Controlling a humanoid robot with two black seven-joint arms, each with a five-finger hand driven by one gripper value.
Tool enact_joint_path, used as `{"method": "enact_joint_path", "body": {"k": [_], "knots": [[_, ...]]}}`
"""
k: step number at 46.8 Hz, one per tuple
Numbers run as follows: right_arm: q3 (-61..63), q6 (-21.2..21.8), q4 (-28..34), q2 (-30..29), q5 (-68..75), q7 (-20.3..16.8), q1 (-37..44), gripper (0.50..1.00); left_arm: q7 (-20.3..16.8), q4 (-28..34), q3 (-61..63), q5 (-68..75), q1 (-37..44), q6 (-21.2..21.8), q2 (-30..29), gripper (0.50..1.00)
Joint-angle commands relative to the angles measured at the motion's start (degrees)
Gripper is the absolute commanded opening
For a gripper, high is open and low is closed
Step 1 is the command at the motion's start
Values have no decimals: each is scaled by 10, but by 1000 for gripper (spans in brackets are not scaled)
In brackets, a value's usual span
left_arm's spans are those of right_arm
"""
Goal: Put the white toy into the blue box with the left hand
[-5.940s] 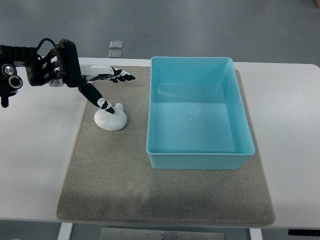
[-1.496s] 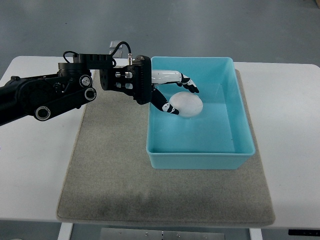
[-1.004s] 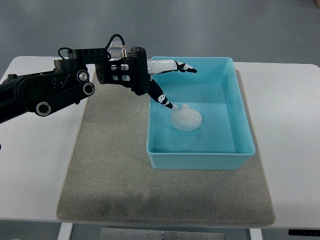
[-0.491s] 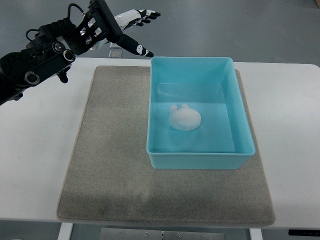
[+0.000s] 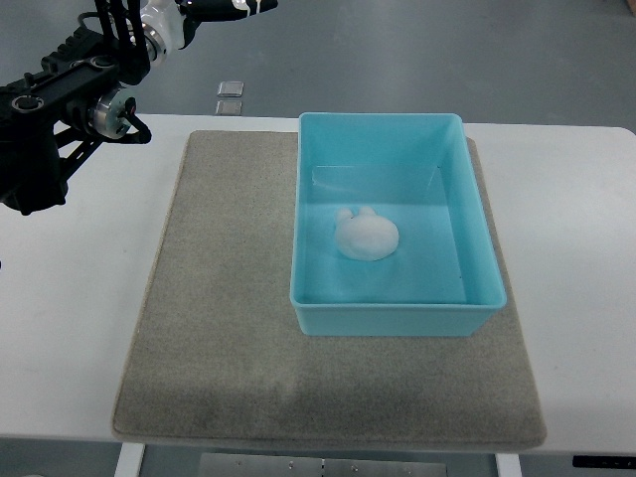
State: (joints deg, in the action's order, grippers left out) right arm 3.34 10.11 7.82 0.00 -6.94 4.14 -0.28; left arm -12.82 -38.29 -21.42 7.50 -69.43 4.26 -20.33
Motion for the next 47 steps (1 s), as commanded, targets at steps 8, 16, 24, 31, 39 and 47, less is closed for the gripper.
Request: {"method": "enact_joint_path", "body": {"k": [8, 16, 24, 31, 39, 47], "knots": [[0, 0, 0, 0, 0, 0, 0, 936, 13, 73, -14, -151, 3, -9, 1, 958], [0, 0, 0, 0, 0, 0, -1, 936, 31, 86, -19, -181, 11, -11, 20, 958], [0, 0, 0, 0, 0, 0, 0, 936, 32, 101, -57, -185, 29, -60, 26, 958], [0, 0, 0, 0, 0, 0, 0, 936, 31, 131, -83, -185, 46, -151, 48, 958], [0, 0, 0, 0, 0, 0, 0, 936, 25, 142, -86, -186, 56, -189, 64, 958], [0, 0, 0, 0, 0, 0, -1, 936, 15, 139, -97, -180, 71, -191, 71, 958]]}}
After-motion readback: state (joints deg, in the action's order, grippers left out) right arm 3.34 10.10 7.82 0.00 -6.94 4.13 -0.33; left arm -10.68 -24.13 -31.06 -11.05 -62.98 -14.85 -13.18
